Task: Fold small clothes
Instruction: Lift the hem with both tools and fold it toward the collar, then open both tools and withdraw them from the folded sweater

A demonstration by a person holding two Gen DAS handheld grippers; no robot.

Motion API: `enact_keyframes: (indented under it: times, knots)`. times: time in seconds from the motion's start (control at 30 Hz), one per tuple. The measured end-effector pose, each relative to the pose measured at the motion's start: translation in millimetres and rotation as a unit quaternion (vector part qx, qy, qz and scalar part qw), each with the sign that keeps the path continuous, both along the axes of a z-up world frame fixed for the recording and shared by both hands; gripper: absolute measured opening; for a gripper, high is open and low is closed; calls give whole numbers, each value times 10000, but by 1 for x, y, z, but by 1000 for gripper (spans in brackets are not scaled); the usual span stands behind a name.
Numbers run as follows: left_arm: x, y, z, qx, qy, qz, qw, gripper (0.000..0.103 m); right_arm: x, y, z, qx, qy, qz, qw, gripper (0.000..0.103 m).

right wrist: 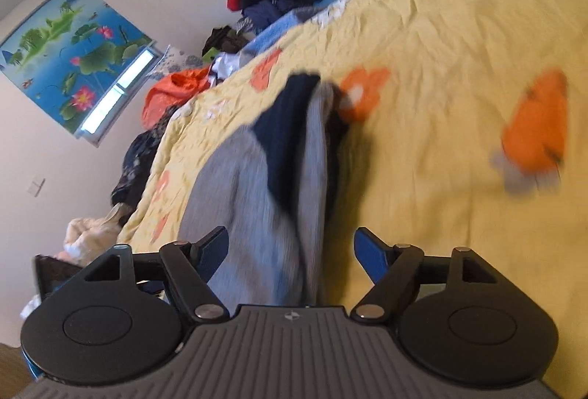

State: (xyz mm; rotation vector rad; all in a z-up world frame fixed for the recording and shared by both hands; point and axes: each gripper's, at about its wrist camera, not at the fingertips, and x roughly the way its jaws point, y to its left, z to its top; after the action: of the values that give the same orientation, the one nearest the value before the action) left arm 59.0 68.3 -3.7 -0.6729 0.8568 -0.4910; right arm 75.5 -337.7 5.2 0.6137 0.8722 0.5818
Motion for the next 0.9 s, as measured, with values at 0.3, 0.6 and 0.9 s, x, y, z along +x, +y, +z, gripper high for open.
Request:
enact_keyframes:
  times: [0.3, 0.6, 0.9]
  knots:
    - [3, -11, -1, 400, 298, -33, 9988, 13, -21, 38, -10, -168, 116, 436, 9988, 19]
    - [-42, -8, 6, 1291, -80, -249, 9913, 13, -51, 34, -6, -602, -78, 791, 9950, 26]
    - [-94, -46, 78, 2177, -2508, -19, 9432, 103, -35, 18, 64, -733, -1627, -640, 9819, 60]
